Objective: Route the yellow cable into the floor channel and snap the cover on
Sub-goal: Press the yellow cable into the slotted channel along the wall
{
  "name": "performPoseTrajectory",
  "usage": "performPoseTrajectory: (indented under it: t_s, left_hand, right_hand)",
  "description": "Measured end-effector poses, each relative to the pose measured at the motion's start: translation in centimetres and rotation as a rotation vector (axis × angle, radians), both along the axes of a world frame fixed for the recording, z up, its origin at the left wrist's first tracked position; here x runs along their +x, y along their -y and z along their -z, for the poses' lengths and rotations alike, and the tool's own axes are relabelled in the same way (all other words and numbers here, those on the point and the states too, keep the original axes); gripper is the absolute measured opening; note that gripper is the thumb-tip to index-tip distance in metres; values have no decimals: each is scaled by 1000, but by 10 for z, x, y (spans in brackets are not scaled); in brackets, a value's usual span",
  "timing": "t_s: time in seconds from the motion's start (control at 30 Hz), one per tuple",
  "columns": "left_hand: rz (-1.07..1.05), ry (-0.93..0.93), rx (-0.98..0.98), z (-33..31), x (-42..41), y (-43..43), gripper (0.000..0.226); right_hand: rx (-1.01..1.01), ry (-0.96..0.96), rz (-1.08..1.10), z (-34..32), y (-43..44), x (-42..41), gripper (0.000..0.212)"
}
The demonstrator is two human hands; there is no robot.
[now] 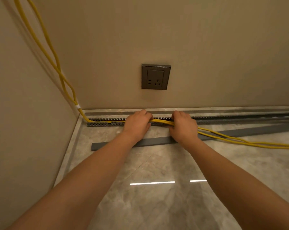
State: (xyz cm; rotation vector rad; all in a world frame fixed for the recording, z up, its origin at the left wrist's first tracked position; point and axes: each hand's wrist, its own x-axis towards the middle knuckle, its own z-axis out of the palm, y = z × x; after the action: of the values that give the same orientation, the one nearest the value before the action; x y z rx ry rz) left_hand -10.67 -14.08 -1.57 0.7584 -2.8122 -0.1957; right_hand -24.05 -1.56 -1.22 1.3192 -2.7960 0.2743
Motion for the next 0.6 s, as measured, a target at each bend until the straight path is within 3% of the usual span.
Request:
performPoseTrajectory:
  t_s: [0.23,0.37,0.53,0.6]
  left_hand:
    - [-127,33,-2,-8,-9,-6,23]
    - [-214,77,-12,-11,-16,-12,25]
    - [-303,119,-4,-12,-23,-18,24]
    - [-339,137,5,-13,-27,-21,24]
  right_hand:
    - [144,-39,-93,-4,-12,-16,29]
    - [99,121,-116,-15,-11,-26,19]
    - [32,421,-64,-23,-11,-39,26]
    - [-7,510,-52,-25,-6,-46,19]
